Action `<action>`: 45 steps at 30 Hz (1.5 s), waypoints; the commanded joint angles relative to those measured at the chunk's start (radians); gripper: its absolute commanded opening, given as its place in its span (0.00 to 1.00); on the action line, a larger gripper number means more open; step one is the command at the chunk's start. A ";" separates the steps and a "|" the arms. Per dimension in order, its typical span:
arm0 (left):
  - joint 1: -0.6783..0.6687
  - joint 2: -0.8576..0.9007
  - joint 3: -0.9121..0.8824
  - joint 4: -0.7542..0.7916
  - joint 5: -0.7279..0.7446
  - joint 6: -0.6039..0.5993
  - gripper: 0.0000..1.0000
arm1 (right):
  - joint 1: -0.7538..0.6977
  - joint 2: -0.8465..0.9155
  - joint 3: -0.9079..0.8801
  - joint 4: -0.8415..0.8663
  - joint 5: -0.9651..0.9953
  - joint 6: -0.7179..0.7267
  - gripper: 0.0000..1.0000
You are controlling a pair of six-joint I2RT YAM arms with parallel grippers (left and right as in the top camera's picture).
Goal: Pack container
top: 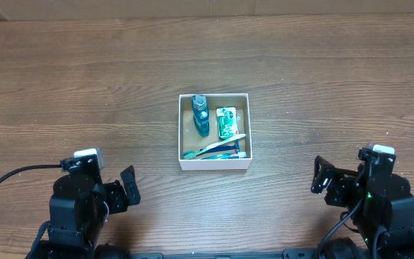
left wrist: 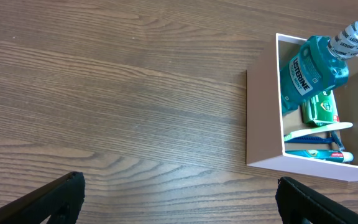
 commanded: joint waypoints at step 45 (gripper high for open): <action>-0.007 0.006 -0.008 0.001 0.005 -0.013 1.00 | 0.015 -0.498 -0.842 0.995 -0.159 -0.472 1.00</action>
